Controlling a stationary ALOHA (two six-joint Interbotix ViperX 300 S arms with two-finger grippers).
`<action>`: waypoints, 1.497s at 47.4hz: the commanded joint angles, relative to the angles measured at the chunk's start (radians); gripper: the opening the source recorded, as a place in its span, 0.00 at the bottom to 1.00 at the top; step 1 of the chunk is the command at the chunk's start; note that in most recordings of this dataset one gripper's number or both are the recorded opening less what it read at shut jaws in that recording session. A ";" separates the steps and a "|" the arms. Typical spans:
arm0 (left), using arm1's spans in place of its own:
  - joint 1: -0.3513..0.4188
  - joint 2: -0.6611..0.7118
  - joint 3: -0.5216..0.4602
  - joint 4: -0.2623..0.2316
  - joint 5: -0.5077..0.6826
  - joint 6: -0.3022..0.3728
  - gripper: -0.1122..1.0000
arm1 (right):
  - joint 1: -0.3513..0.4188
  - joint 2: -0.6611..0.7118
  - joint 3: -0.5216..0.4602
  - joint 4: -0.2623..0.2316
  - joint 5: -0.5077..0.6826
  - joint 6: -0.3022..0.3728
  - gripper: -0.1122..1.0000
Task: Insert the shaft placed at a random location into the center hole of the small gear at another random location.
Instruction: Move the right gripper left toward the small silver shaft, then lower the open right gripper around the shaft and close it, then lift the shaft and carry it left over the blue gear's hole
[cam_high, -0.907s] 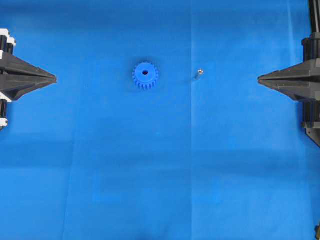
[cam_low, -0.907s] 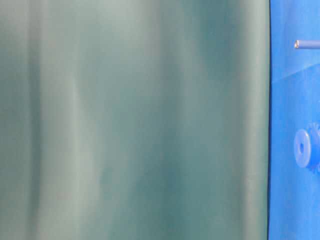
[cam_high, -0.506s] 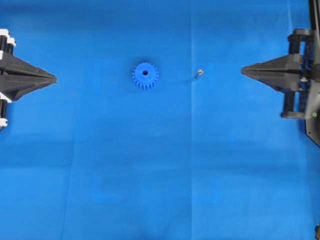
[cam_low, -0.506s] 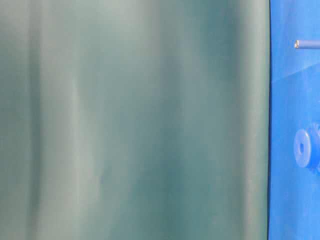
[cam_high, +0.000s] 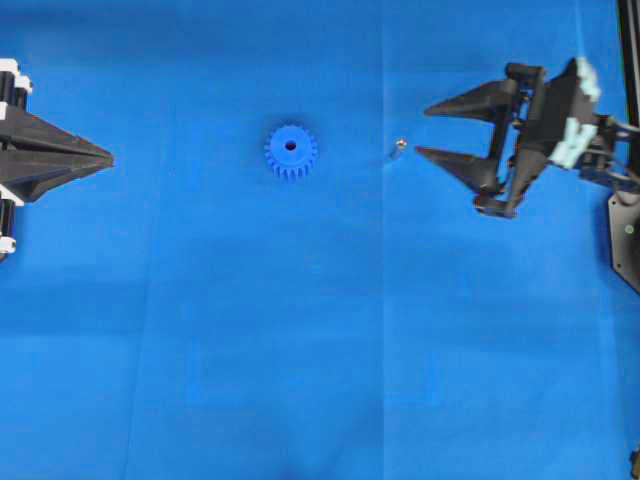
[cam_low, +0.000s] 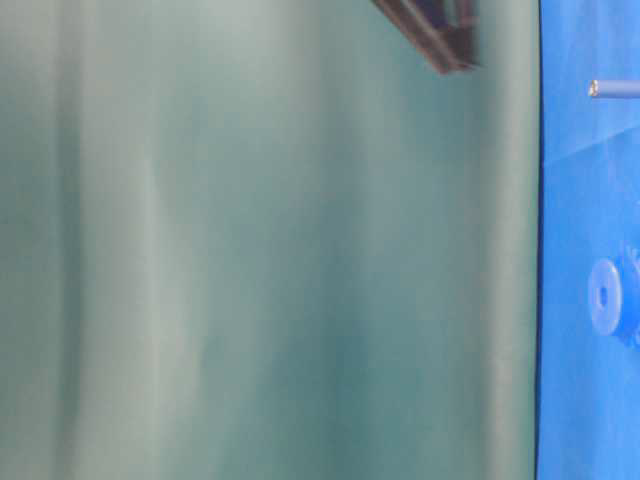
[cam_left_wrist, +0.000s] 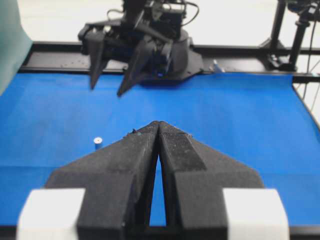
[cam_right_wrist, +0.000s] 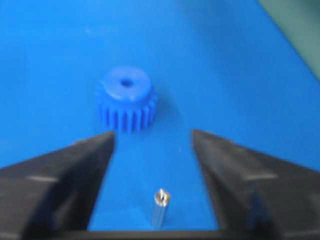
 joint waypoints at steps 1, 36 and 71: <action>0.000 0.005 -0.009 0.002 0.000 0.000 0.10 | -0.003 0.067 -0.025 0.021 -0.048 0.002 0.73; 0.000 0.005 -0.002 0.002 0.000 0.002 0.10 | -0.003 0.325 -0.074 0.069 -0.126 0.046 0.66; 0.002 0.005 -0.002 0.003 0.002 0.000 0.10 | 0.012 0.302 -0.075 0.067 -0.114 0.054 0.12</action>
